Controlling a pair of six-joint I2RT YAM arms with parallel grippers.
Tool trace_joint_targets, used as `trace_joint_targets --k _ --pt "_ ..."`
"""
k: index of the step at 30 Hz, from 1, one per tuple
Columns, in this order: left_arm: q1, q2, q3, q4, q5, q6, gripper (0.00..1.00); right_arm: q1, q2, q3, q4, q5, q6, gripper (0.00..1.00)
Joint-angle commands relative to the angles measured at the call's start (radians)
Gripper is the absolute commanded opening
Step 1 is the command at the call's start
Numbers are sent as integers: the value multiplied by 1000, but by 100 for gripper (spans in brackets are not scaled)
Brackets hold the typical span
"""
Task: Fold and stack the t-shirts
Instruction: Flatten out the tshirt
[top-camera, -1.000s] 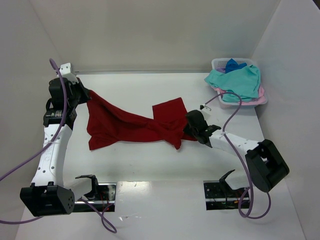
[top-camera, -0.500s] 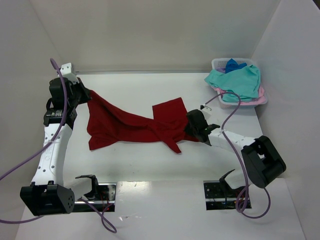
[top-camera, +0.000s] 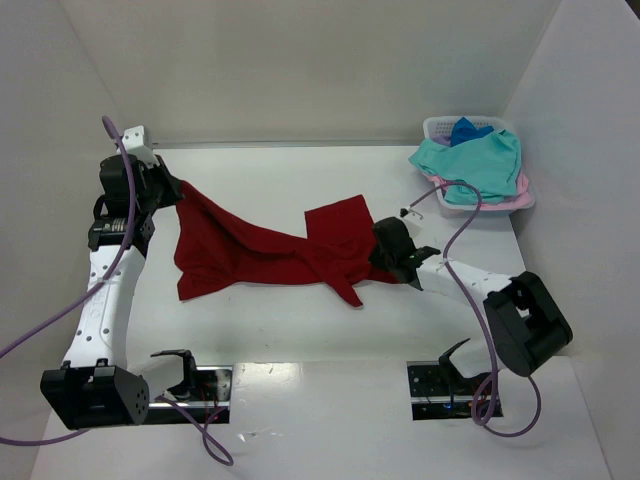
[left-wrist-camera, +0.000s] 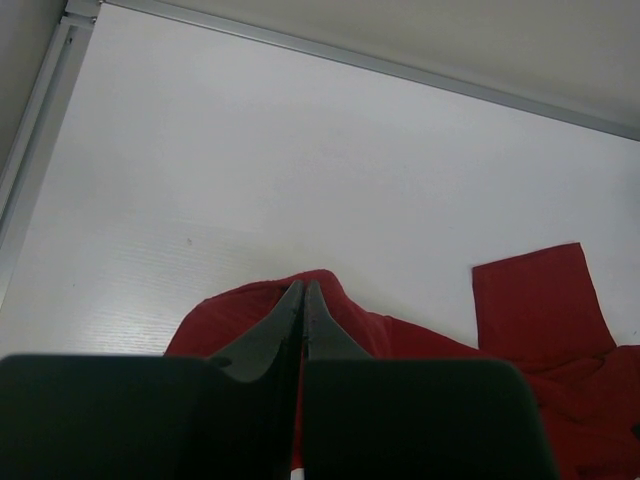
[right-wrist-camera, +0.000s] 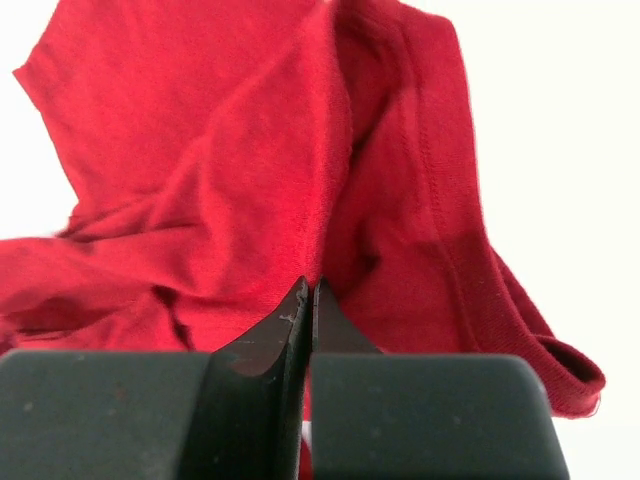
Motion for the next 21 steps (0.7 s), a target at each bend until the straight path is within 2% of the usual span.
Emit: trace_joint_targets --k 1,3,6,15,21 --pt "7 -1 8 60 13 3 0 -5 -89 99 -9 47 -5 0" --pt "16 8 55 60 13 3 0 -5 -166 142 -27 47 -34 0" --pt "16 17 121 60 13 3 0 -5 -217 324 -47 70 -103 0" --pt "16 60 364 69 33 12 0 -146 -131 828 -69 58 -338 0" --pt "16 69 558 46 33 22 0 -229 -112 1029 -81 39 -404 0"
